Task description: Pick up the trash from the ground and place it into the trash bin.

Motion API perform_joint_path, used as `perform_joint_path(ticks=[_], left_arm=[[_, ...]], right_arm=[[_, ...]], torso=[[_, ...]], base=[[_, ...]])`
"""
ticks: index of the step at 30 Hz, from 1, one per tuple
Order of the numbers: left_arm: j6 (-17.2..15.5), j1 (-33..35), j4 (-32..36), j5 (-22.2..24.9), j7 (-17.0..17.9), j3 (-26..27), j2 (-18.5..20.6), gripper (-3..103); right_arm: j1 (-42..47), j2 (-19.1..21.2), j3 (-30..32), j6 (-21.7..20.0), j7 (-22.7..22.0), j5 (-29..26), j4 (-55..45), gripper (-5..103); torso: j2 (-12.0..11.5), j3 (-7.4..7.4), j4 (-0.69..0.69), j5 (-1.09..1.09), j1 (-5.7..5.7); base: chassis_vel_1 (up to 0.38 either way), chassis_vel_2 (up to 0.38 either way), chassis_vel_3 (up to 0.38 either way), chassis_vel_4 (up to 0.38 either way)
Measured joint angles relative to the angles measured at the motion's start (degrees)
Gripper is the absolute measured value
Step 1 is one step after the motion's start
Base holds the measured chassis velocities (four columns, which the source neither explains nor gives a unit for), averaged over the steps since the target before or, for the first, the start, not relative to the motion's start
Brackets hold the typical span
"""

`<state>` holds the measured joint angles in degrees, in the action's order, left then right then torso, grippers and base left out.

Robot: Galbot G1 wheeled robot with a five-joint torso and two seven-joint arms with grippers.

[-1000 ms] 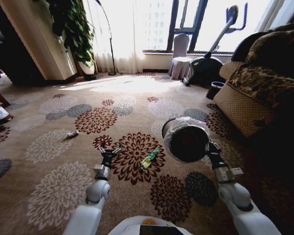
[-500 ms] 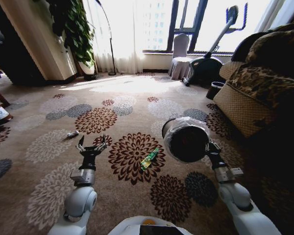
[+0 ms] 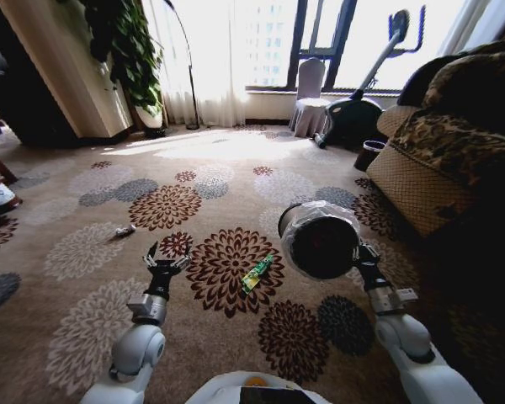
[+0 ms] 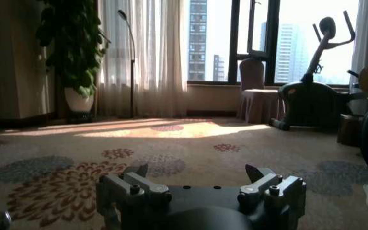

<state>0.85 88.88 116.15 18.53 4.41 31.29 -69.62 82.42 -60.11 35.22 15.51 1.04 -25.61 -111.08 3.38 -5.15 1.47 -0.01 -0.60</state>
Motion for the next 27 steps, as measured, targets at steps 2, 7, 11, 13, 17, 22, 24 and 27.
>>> perform_joint_path(ticks=[2, 7, 11, 13, 17, 22, 24, 27], left_arm=[[-0.6, 0.1, -1.0, 0.2, -0.4, -0.9, 0.2, 100], [-2.0, 0.3, -4.1, -0.9, -3.7, -4.7, 2.4, 100], [-2.1, -0.6, -3.9, -1.5, -5.1, -5.7, 3.0, 100], [-2.5, -1.2, -3.9, -1.5, -5.5, -6.6, 3.9, 100], [-3.7, -2.8, -5.9, -1.0, -6.9, -7.6, 7.0, 100], [-2.3, -8.5, -16.9, -1.8, -10.4, -10.3, 11.8, 100], [-2.0, -9.3, -18.3, -1.8, -10.8, -10.8, 12.1, 100], [-0.6, -13.2, -24.3, -2.0, -12.3, -13.5, 12.5, 100]], right_arm=[[0.0, 0.0, 0.0, 0.0, 0.0, 0.0, 0.0, 0], [0.0, 0.0, 0.0, 0.0, 0.0, 0.0, 0.0, 0], [0.0, 0.0, 0.0, 0.0, 0.0, 0.0, 0.0, 0], [0.0, 0.0, 0.0, 0.0, 0.0, 0.0, 0.0, 0], [0.0, 0.0, 0.0, 0.0, 0.0, 0.0, 0.0, 0], [0.0, 0.0, 0.0, 0.0, 0.0, 0.0, 0.0, 0], [0.0, 0.0, 0.0, 0.0, 0.0, 0.0, 0.0, 0], [0.0, 0.0, 0.0, 0.0, 0.0, 0.0, 0.0, 0]], torso=[[0.0, 0.01, -0.01, 0.08, 0.0], [0.0, 0.0, 0.02, 0.07, 0.0], [0.0, 0.0, 0.0, 0.01, 0.0], [0.0, 0.0, 0.01, 0.02, 0.0], [0.0, 0.0, 0.0, 0.02, 0.0], [0.0, 0.0, 0.01, 0.01, 0.0], [0.0, 0.0, 0.01, -0.01, 0.0], [0.0, 0.0, 0.01, 0.0, 0.0]], base=[[0.0, 0.0, 0.0, 0.0], [0.0, 0.0, 0.0, 0.0], [0.0, 0.0, 0.0, 0.0], [0.0, 0.0, 0.0, 0.0], [0.0, 0.0, 0.0, 0.0], [0.0, 0.0, 0.0, 0.0], [0.0, 0.0, 0.0, 0.0], [0.0, 0.0, 0.0, 0.0]])
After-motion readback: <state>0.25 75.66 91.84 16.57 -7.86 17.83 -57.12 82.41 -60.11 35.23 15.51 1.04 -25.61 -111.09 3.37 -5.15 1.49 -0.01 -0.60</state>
